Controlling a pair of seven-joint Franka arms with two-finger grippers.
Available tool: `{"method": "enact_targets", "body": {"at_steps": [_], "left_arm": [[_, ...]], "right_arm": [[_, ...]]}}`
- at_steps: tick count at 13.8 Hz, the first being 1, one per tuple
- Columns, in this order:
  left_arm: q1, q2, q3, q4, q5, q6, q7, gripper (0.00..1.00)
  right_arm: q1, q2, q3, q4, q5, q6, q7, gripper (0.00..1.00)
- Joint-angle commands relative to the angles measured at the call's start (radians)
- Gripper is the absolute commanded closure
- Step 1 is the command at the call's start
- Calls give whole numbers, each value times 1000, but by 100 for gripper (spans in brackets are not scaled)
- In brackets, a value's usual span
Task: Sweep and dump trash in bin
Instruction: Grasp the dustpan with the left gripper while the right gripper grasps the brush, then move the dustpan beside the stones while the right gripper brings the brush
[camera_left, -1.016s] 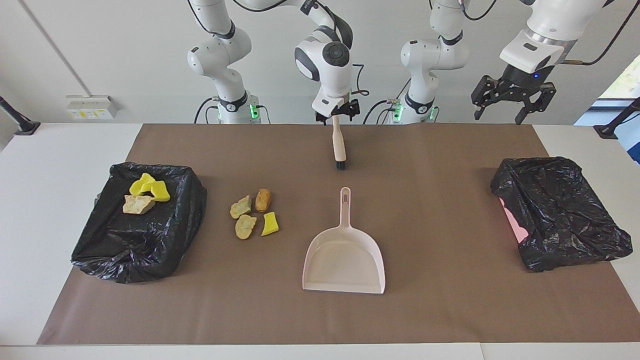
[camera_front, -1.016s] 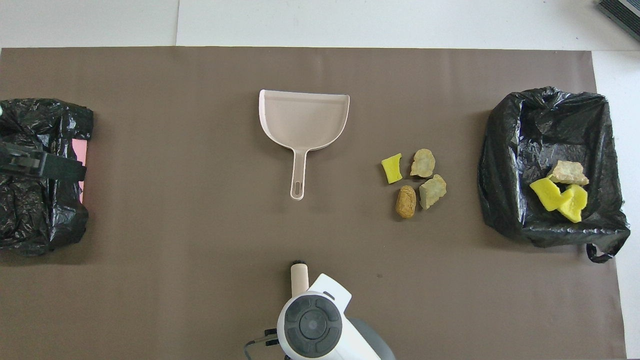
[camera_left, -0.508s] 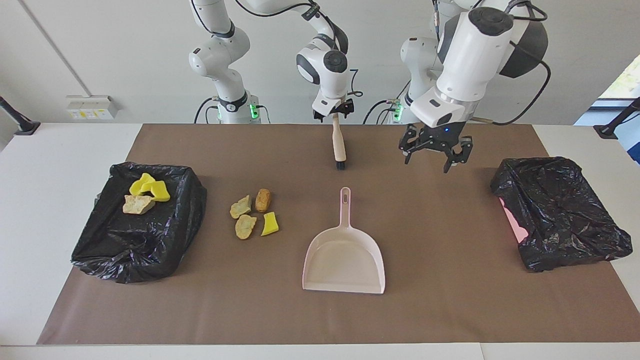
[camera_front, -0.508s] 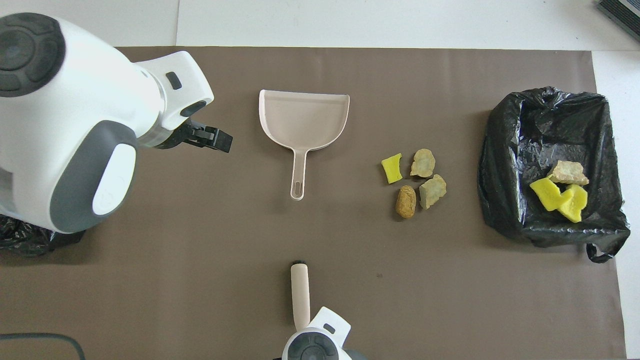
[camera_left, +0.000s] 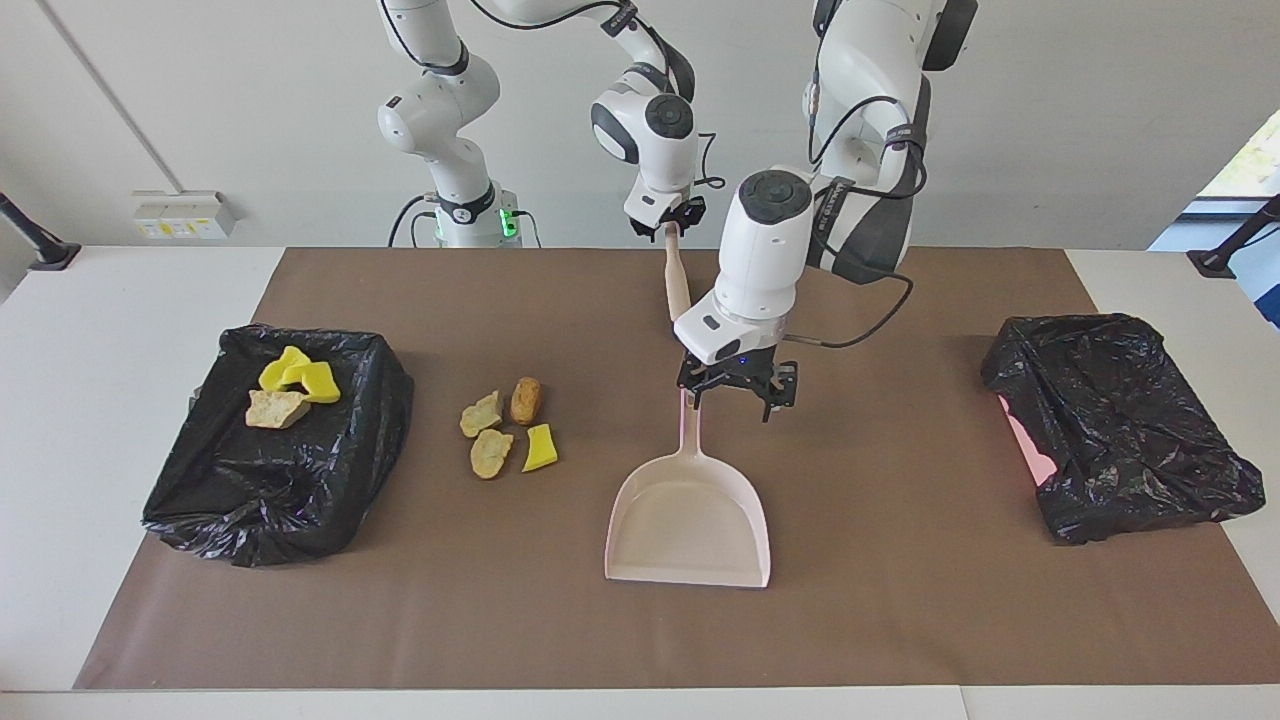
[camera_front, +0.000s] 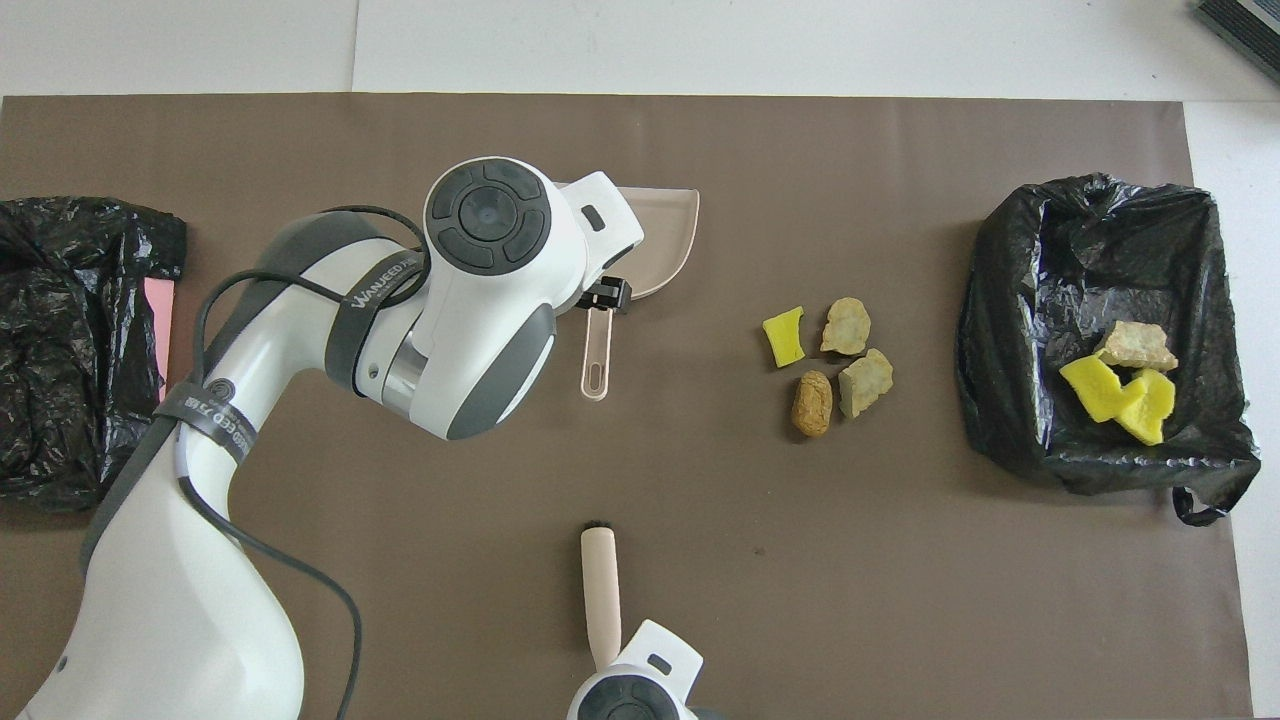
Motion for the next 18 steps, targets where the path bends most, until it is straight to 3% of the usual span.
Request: {"method": "enact_targets", "body": {"at_steps": [1,5,9,10,13,16,17,18], "left_arm": [[-39,9,14,-58,20,90,-61,0],[-52,21,14,-139,21,124,-62,0],[-61,24,13,-194,19,209,-102,4],[-59,25,13,-190,14,222,-104,12],[-59,26,13,-193,13,239,-104,51],[-58,28,14,-184,23,259,-101,92],[-58,29,16,-179,34,259,-98,100],[-56,29,16,-176,69,259,-93,100]], "right_arm": [[-6,-16,-4,-20,27,15,-3,100],[-31,-3,-9,17,-7,-61,-21,100],[-135,-86,-13,37,-99,-234,-58,100],[-171,-106,-13,36,-110,-271,-87,100],[-303,-163,-13,32,-174,-334,-196,100],[-507,-129,-9,109,-232,-328,-323,100],[-532,-85,-13,155,-279,-322,-327,100],[-590,-41,-13,204,-326,-322,-330,100]]}}
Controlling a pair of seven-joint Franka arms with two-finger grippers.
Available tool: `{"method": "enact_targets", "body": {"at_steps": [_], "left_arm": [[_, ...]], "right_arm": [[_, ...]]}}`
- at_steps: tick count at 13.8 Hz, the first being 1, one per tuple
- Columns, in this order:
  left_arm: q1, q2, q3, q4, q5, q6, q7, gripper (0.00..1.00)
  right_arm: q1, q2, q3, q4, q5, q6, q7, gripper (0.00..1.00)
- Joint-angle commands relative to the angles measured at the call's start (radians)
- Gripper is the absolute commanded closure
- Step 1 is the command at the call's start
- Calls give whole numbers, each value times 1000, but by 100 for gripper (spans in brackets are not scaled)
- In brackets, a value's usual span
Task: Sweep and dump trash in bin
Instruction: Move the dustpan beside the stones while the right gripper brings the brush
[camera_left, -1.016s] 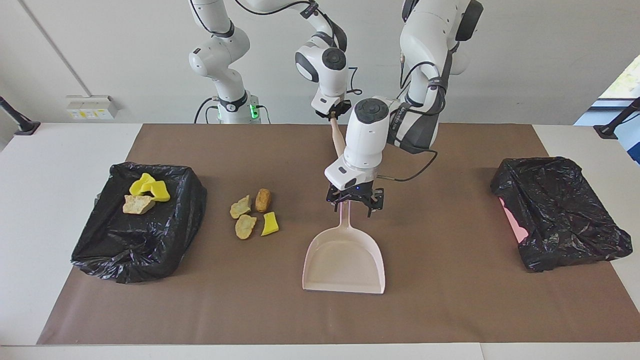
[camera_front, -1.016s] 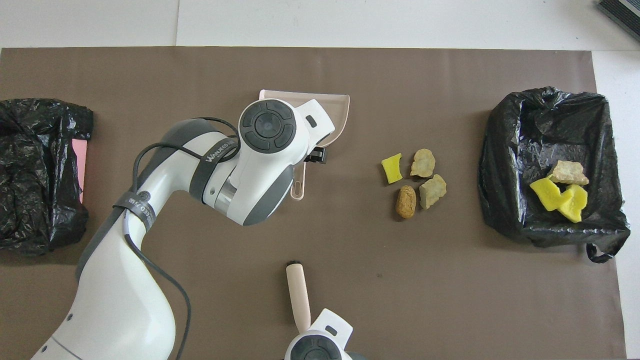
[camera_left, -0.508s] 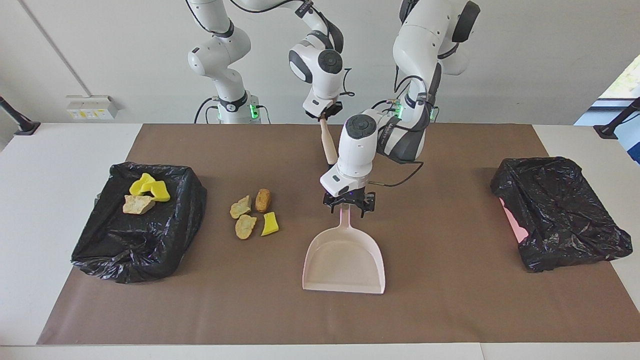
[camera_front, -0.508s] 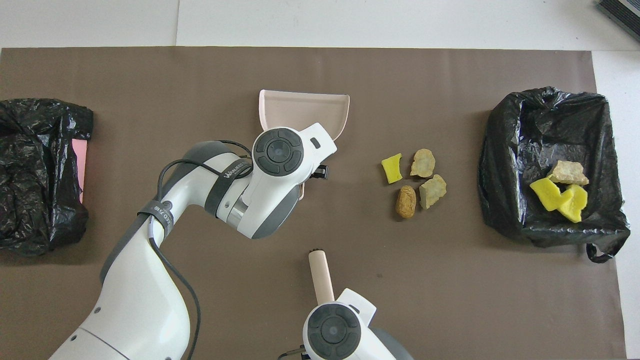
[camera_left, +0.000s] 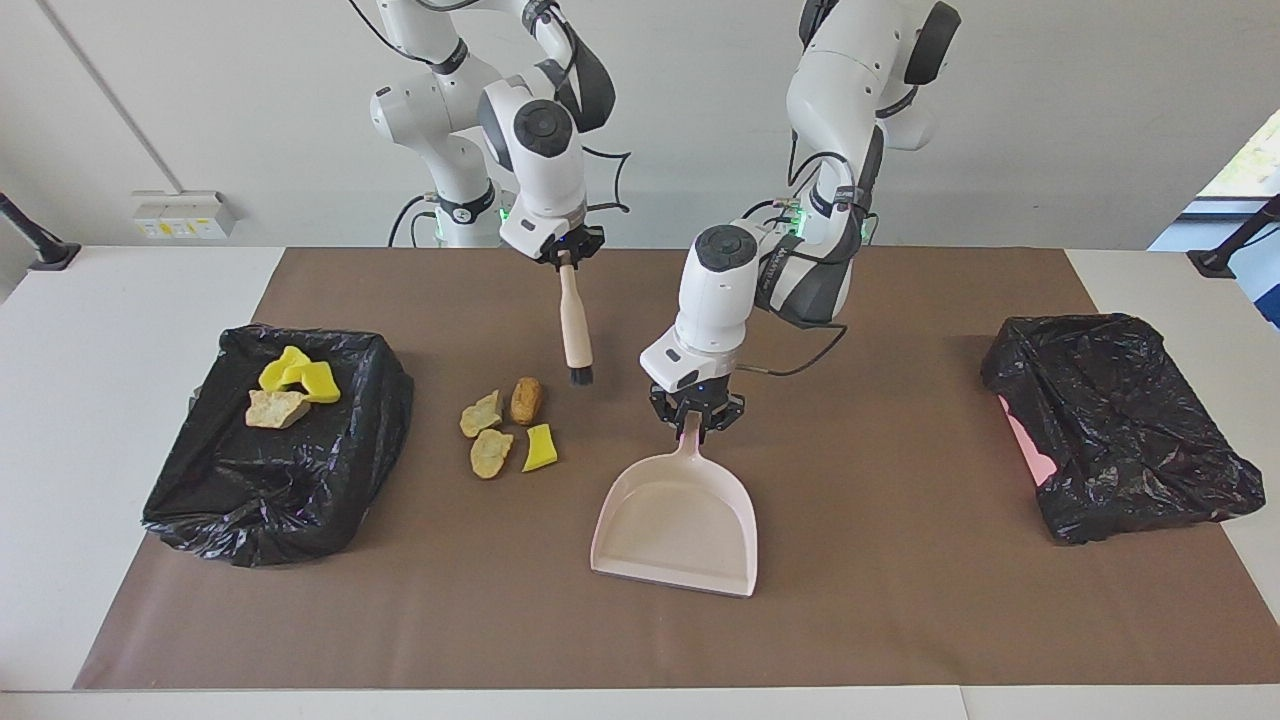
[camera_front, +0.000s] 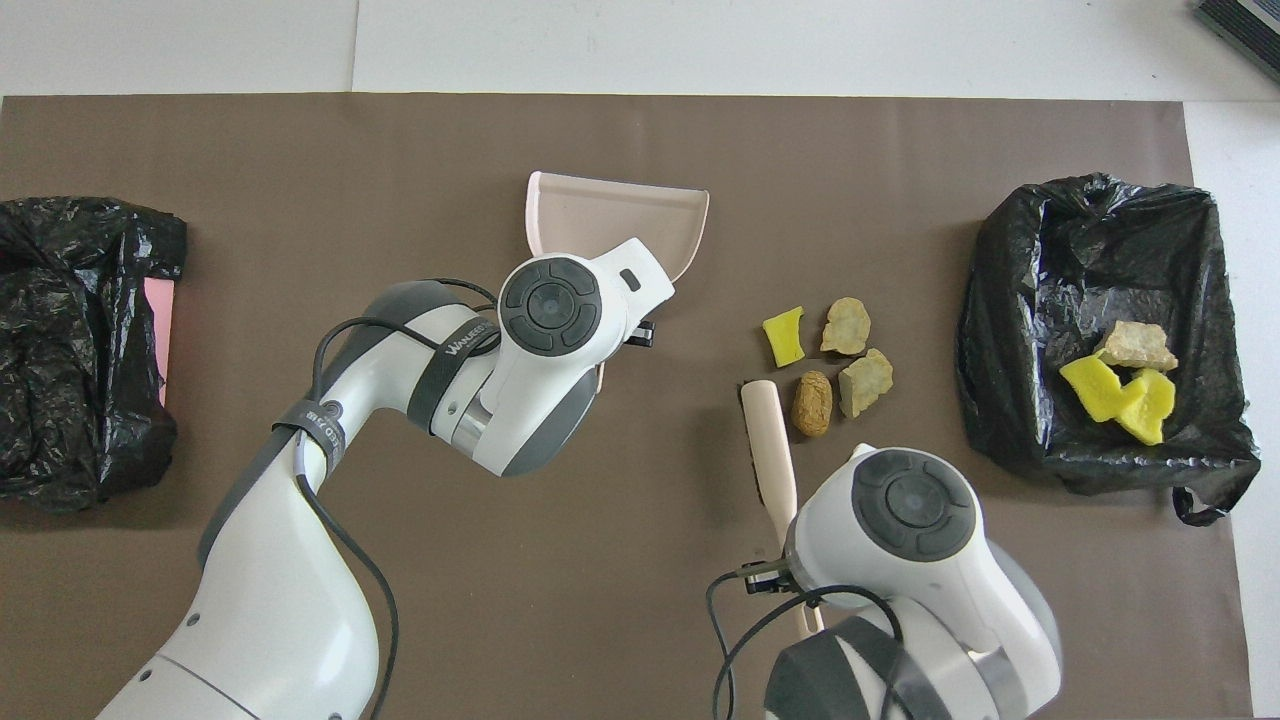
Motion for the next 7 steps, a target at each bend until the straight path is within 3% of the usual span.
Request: {"method": "enact_targets", "body": {"at_steps": [1,3,7], "left_arm": [[-5,-13,11,-7,84,21,-4,100],[6,-35,14,-10,91,2,53,100],[56,-85,14,-17,83,-115,468,100]], "right_arm": [[-124,119,16,135,-117,-5,-17,100],[-163,194,11,195,-211,-4,-17,100],[-214,387,13,378,-397,-33,-18,100]]}}
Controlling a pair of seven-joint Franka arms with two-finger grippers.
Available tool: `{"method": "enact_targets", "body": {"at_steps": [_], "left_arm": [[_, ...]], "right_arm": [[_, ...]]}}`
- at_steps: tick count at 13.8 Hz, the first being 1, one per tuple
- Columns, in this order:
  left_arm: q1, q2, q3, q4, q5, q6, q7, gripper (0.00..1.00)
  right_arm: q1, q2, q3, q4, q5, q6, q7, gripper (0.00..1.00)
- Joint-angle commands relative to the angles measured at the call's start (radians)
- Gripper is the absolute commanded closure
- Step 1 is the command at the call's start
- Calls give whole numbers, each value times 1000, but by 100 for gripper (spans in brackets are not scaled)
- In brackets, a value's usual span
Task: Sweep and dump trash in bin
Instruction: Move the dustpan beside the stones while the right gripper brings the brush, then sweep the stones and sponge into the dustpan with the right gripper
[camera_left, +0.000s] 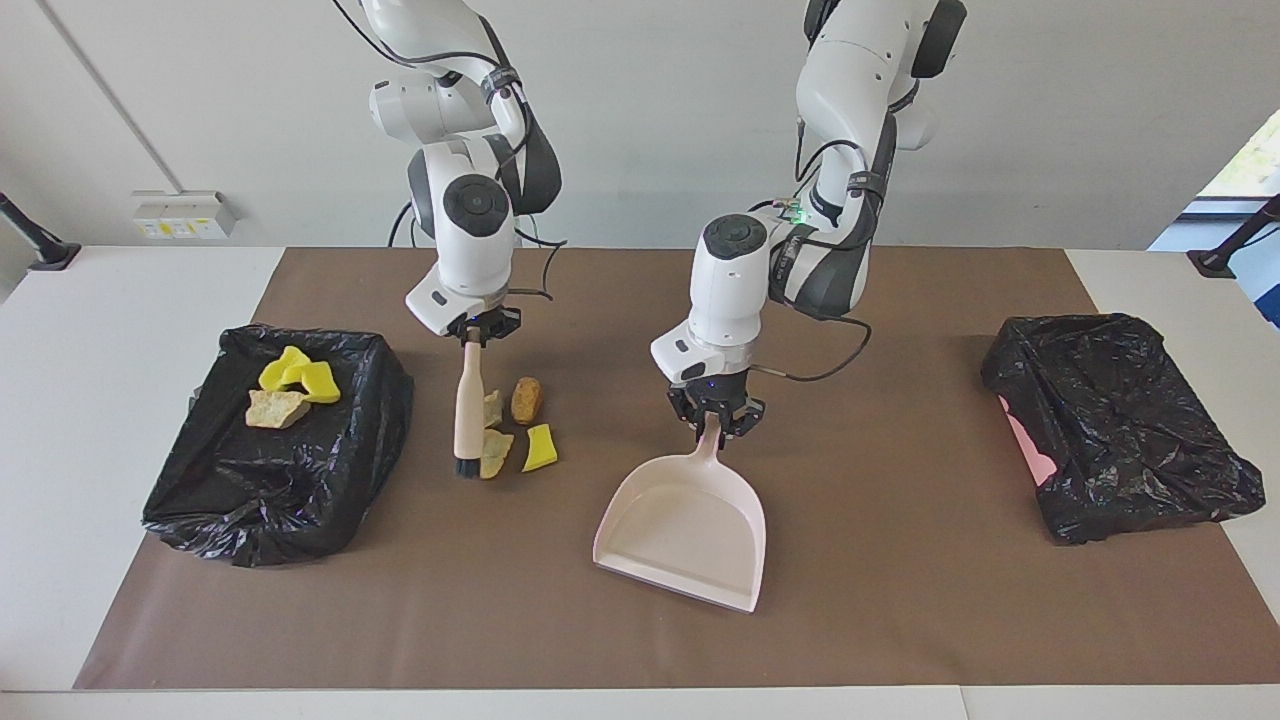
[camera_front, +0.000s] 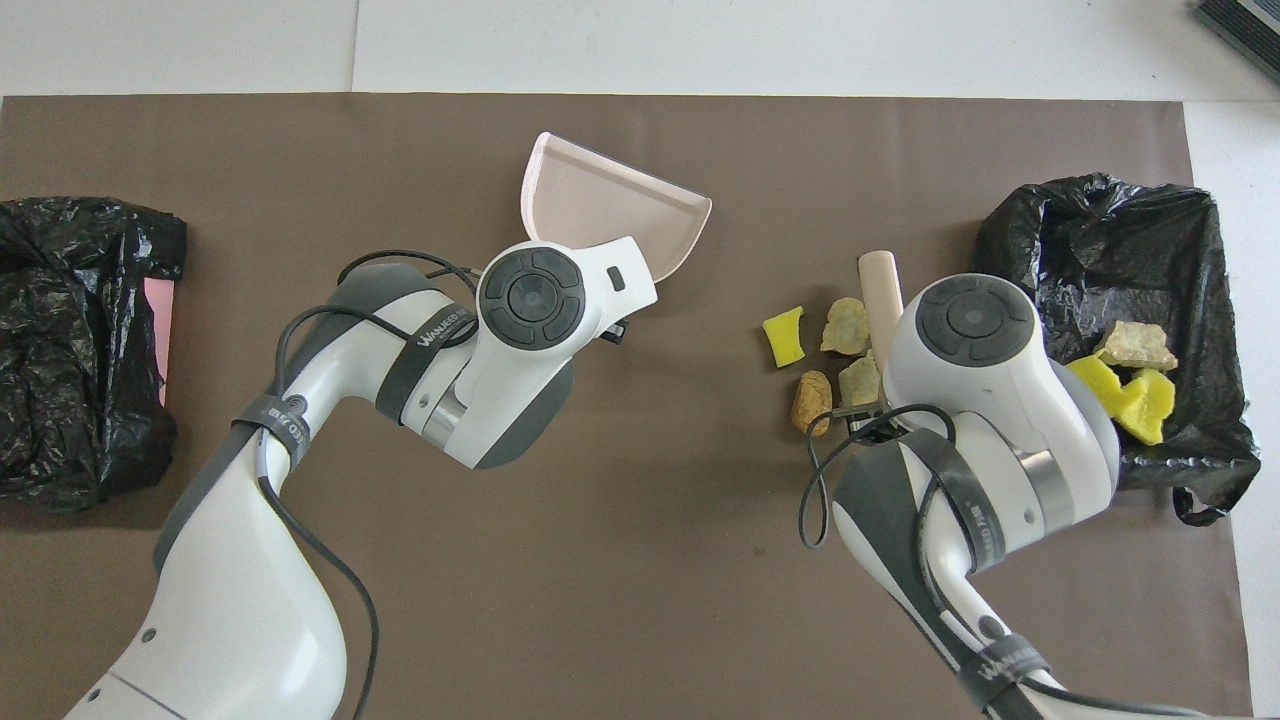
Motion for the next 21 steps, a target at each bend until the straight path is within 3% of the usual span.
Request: {"method": "enact_targets", "body": {"at_steps": [1,4,7,10,11,13,17,21], "left_arm": [[34,-42,-4,-19,6,-80,250,100],[35,-64,-7,-27,0,-173,431,100],[25,-73,-9,-36,-43,-195,805,100],[8,-125,-10,-115,-45,-247,893,100],[8,-139,-10,-145,-45,-246,969,100],[6,-172,-10,-201,-45,-246,1039,100],[-20,-209,-9,-264,-45,-246,1027,100],[-21,-211,-4,-264,-36,-244,996,100]], "right_arm": [[-24,153,15,145,-111,-40,-18,100],[-22,186,18,156,-101,-39,-21,100],[-36,196,20,162,131,-42,-40,100],[-13,195,24,174,285,-57,-32,100],[-6,196,23,209,320,-113,-24,100],[-11,196,20,275,317,-209,-6,100],[-24,161,14,251,187,-229,45,100],[-25,60,14,66,39,-200,71,100]]}}
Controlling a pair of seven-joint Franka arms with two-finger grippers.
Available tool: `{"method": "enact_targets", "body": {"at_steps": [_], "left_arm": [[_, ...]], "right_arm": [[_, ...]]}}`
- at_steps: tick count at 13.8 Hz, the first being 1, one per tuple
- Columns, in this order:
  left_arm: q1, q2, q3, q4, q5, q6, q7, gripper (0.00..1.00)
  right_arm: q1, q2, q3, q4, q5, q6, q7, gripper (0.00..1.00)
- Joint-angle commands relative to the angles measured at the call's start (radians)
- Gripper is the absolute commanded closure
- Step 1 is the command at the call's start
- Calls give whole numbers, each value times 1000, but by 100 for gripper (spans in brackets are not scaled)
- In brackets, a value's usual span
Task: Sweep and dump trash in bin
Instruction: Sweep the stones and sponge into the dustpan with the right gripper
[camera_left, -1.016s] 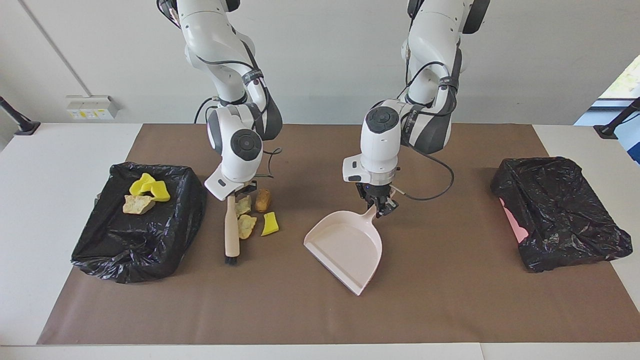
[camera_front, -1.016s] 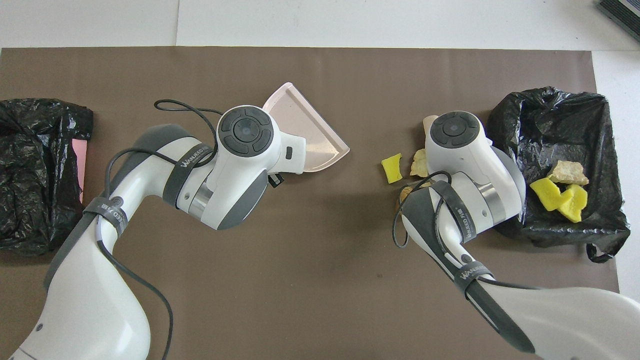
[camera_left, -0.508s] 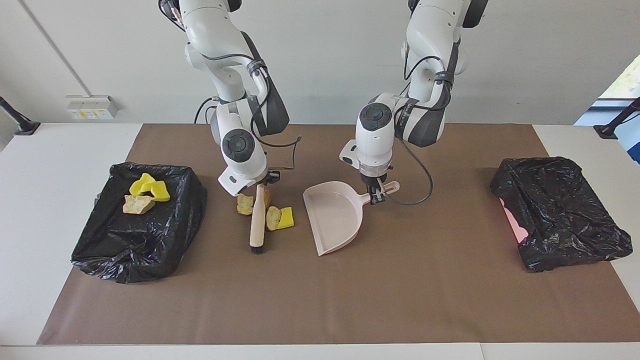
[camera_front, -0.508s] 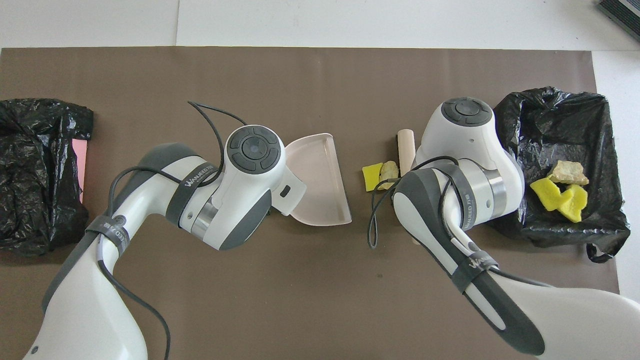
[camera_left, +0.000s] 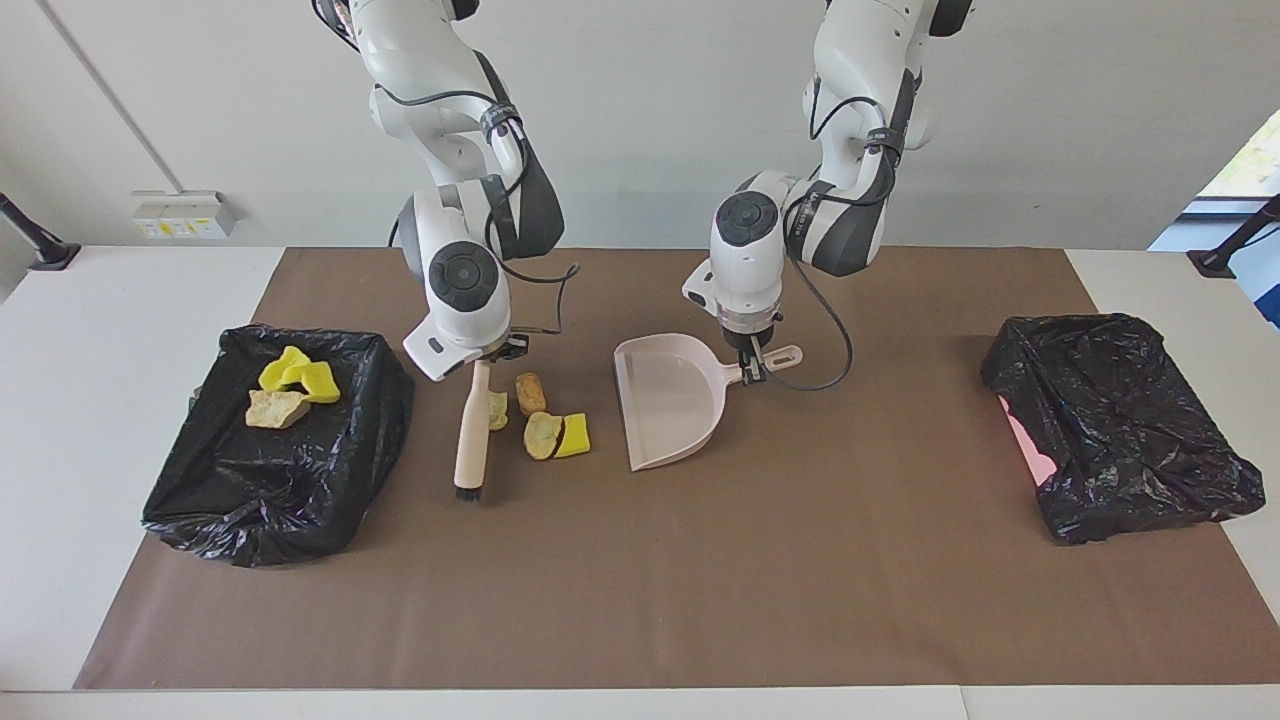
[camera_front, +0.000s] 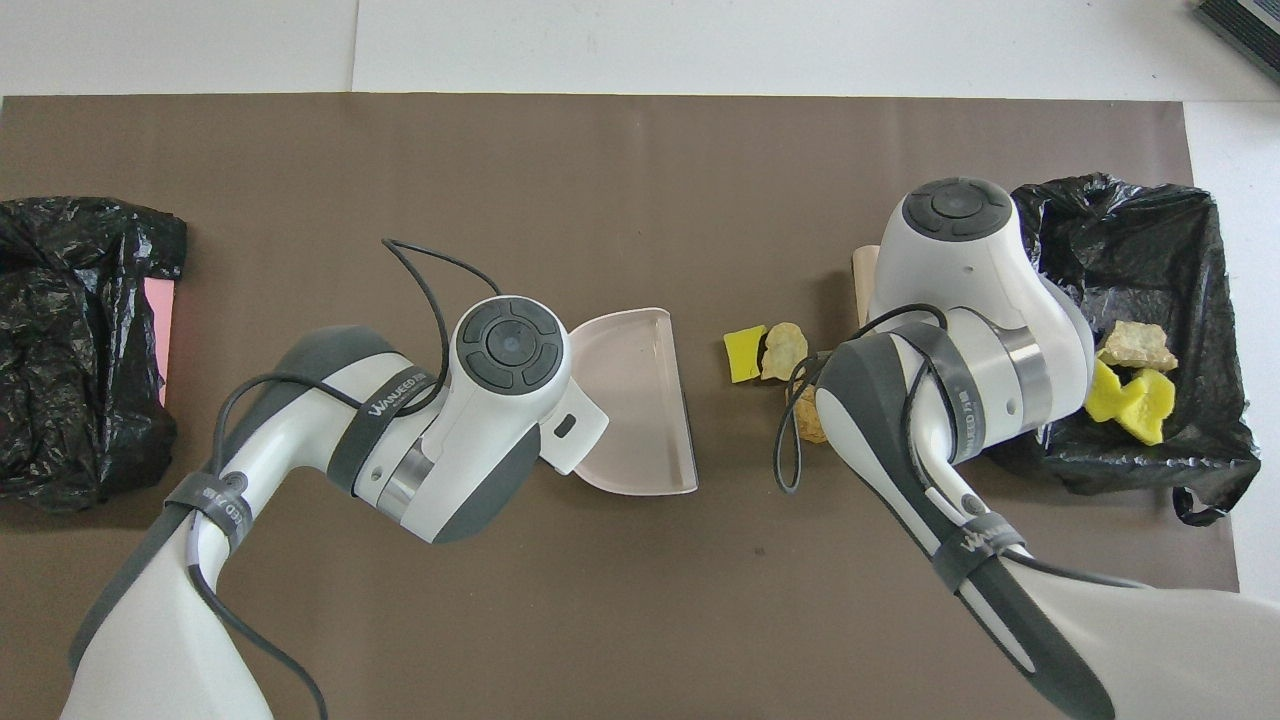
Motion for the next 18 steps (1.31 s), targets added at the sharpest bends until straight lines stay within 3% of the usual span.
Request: {"method": "enact_targets", "body": {"at_steps": [1,3,5,9,18], "left_arm": [[-18,-31,16,-40,6,1,-35,100],[-21,-33,16,-40,58,3,-88,100],[-26,-41,16,-51,62,3,-100,100],[-25,-41,16,-52,66,3,-102,100],[-12,-38,16,-52,66,31,-102,100]], "right_arm": [[-14,-125,10,-195,-64,55,29,100],[-36,-153,13,-271,-64,143,-1,100],[-39,-147,14,-271,-34,152,-92,100],[22,-96,16,-262,115,227,-97,100],[133,-93,23,-243,508,319,-143,100]]}}
